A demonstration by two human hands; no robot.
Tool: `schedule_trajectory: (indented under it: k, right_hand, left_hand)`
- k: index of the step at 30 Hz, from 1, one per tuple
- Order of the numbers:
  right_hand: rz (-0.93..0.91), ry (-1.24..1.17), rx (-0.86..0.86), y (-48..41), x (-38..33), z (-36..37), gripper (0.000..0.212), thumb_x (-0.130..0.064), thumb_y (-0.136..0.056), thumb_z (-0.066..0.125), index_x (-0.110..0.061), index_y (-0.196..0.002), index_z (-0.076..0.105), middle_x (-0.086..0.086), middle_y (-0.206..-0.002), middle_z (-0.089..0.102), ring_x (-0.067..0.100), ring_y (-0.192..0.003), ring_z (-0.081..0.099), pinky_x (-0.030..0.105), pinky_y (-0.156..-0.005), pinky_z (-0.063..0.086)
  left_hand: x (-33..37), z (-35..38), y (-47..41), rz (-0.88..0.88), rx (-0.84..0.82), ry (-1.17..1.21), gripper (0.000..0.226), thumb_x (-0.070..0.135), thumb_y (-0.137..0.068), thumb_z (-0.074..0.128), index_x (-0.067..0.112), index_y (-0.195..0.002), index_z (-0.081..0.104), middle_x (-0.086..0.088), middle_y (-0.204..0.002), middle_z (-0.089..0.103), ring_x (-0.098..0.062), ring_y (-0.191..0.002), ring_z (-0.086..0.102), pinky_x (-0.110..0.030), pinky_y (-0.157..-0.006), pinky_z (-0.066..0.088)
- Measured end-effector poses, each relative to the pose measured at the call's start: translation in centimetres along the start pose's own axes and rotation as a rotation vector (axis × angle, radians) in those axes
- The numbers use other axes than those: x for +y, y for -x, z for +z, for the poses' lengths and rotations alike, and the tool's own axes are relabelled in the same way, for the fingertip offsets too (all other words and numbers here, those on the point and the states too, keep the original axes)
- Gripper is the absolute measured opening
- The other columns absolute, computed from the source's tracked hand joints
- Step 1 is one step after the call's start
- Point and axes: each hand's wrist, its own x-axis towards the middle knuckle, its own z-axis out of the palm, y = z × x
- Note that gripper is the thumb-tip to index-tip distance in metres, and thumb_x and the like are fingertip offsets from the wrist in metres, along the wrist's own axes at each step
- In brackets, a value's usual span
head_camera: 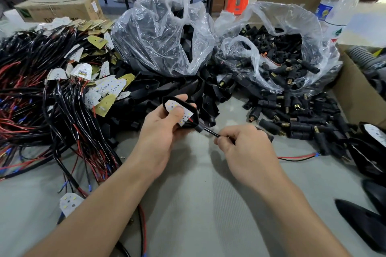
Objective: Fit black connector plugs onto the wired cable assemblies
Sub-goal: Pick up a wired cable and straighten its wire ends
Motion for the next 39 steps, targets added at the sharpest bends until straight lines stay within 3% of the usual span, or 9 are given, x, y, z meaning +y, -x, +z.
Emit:
schedule_trajectory:
  k: [7,13,18,21,24,29,33,35,39]
  right_hand:
    - [-0.009,0.077,0.051,0.2,-0.3,0.2,0.020,-0.029,-0.094,0.055,-0.021,-0.079,0.065,-0.003,-0.056,0.060,0.022,-0.064,0.059,0.036,-0.060,0.051]
    - [-0.241,0.104,0.495,0.1,-0.8,-0.2,0.011,-0.016,-0.083,0.075,-0.025,-0.080,0.080,-0.006,-0.081,0.059,0.023,-0.084,0.047,0.035,-0.081,0.032]
    - [-0.295,0.148,0.729,0.0,-0.3,-1.1,0.019,-0.011,-0.084,0.075,-0.029,-0.089,0.078,-0.010,-0.064,0.055,0.018,-0.071,0.046,0.029,-0.082,0.027]
    - [-0.115,-0.093,0.617,0.0,-0.4,-0.8,0.031,-0.014,-0.087,0.060,-0.035,-0.103,0.076,-0.012,-0.082,0.062,0.015,-0.082,0.056,0.023,-0.083,0.033]
    - [0.018,-0.392,0.414,-0.3,-0.7,-0.4,0.042,-0.021,-0.081,0.047,-0.041,-0.104,0.075,-0.014,-0.080,0.069,0.005,-0.073,0.060,0.024,-0.073,0.046]
    - [0.082,-0.546,0.218,-1.0,-0.5,0.0,0.030,-0.014,-0.082,0.056,-0.032,-0.089,0.079,-0.014,-0.079,0.076,0.008,-0.062,0.067,0.028,-0.063,0.054]
    - [0.018,-0.506,0.085,-0.7,-0.5,0.1,0.034,0.000,-0.083,0.056,-0.026,-0.077,0.077,-0.008,-0.065,0.072,0.002,-0.045,0.052,0.017,-0.048,0.040]
    - [-0.027,-0.502,-0.056,0.0,-1.0,0.1,0.034,0.001,-0.079,0.057,-0.026,-0.075,0.077,-0.004,-0.060,0.069,0.004,-0.045,0.049,0.019,-0.048,0.037]
    - [-0.114,-0.321,-0.341,1.0,-2.2,0.3,0.023,-0.009,-0.078,0.065,-0.029,-0.074,0.078,-0.006,-0.057,0.066,0.003,-0.049,0.049,0.017,-0.050,0.038]
  left_hand:
    - [-0.4,-0.3,-0.1,0.073,0.117,-0.105,0.019,0.004,-0.099,0.060,0.016,-0.096,0.074,-0.005,-0.091,0.079,-0.018,-0.083,0.074,-0.034,-0.077,0.063]
    - [0.4,-1.3,-0.3,0.056,0.095,-0.048,0.026,0.001,-0.089,0.068,0.017,-0.073,0.081,-0.012,-0.085,0.078,-0.023,-0.078,0.076,-0.035,-0.070,0.063]
    - [0.2,-1.2,0.4,0.069,-0.082,-0.269,0.013,0.012,-0.064,0.081,0.020,-0.072,0.075,-0.009,-0.077,0.075,-0.019,-0.068,0.069,-0.026,-0.062,0.056]
    - [-0.3,-0.5,1.4,0.056,-0.316,-0.518,0.022,0.020,-0.061,0.088,0.019,-0.069,0.067,-0.008,-0.069,0.072,-0.016,-0.061,0.062,-0.024,-0.056,0.047]
    - [-0.6,0.1,2.2,0.001,-0.543,-0.643,0.028,0.034,-0.062,0.087,0.023,-0.074,0.064,-0.004,-0.062,0.065,-0.019,-0.057,0.055,-0.031,-0.055,0.042]
    - [-0.7,0.4,2.6,0.075,-0.650,-0.804,0.045,0.062,-0.073,0.075,0.020,-0.061,0.062,0.006,-0.049,0.052,-0.014,-0.047,0.042,-0.030,-0.051,0.032]
    - [-0.9,0.7,2.4,0.088,-0.252,-0.685,0.063,0.075,-0.081,0.056,0.017,-0.064,0.073,-0.008,-0.053,0.066,-0.018,-0.042,0.055,-0.023,-0.045,0.041]
    - [-0.9,0.7,1.8,0.068,-0.097,-0.547,0.046,0.059,-0.090,0.063,0.019,-0.073,0.078,-0.007,-0.061,0.070,-0.015,-0.046,0.058,-0.021,-0.042,0.041]
    - [-0.4,0.4,0.9,-0.017,-0.046,-0.295,0.027,0.026,-0.100,0.062,0.023,-0.084,0.083,-0.005,-0.071,0.074,-0.010,-0.049,0.057,-0.018,-0.045,0.045]
